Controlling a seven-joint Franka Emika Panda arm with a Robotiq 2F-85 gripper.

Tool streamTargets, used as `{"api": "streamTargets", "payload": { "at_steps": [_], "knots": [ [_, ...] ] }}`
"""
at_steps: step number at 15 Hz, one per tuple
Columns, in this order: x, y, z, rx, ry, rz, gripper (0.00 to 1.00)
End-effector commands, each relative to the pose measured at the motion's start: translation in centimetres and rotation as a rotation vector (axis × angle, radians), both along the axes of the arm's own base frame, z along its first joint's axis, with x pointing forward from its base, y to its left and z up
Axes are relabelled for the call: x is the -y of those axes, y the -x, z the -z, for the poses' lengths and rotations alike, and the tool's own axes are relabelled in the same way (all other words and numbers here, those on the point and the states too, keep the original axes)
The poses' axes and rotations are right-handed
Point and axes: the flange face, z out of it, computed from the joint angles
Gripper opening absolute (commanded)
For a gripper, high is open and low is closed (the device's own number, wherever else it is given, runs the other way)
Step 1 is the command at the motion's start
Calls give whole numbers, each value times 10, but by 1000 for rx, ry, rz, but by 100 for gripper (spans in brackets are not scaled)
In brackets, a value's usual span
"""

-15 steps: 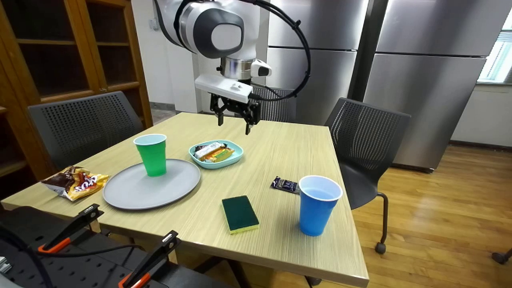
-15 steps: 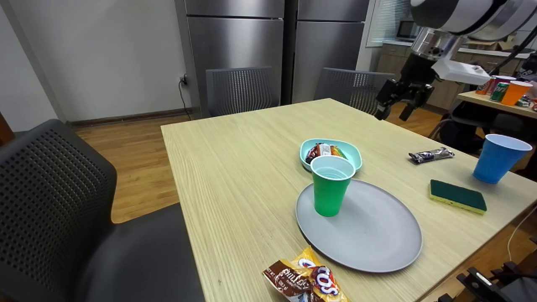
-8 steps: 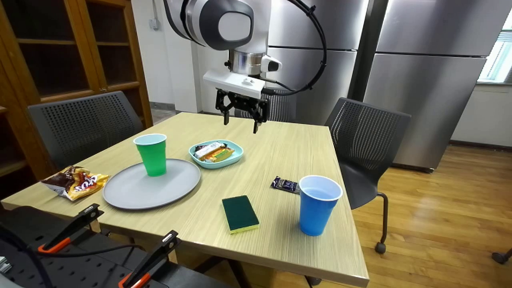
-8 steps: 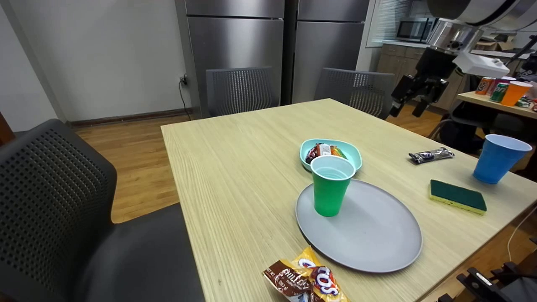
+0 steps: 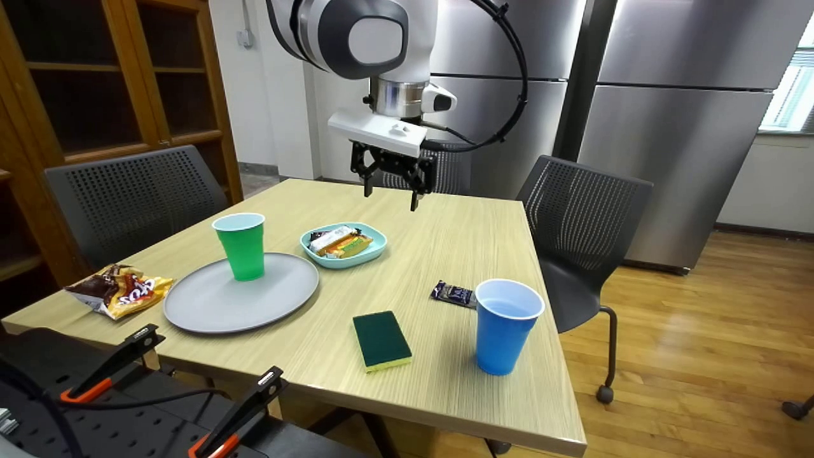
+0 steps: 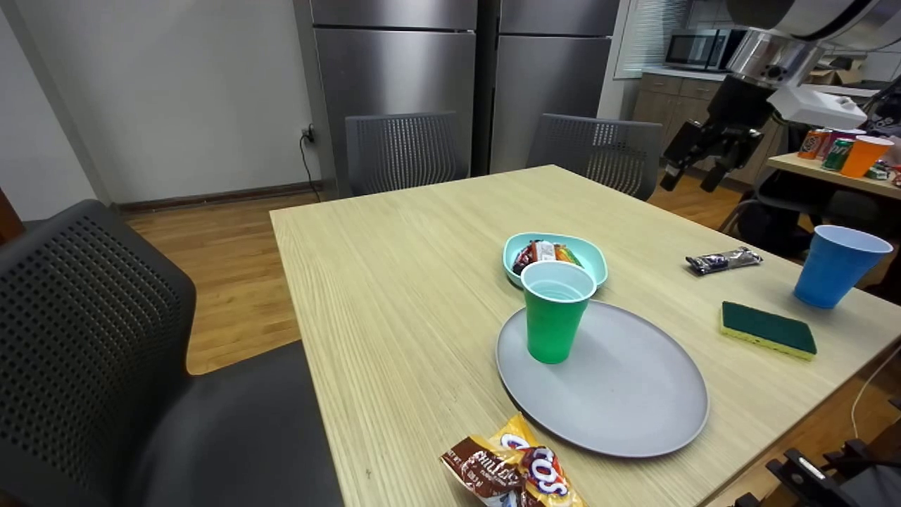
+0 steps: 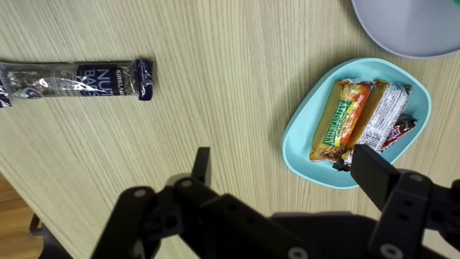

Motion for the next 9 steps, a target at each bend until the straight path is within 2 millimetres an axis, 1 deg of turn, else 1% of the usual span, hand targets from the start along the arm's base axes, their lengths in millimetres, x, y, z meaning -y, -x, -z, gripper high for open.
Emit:
{"api": "streamTargets", "payload": {
  "at_steps": [1, 6, 9],
  "knots": [
    [23, 28, -18, 17, -9, 15, 100],
    [56, 55, -28, 22, -26, 83, 100],
    [76, 70, -28, 16, -27, 134, 100]
  ]
}}
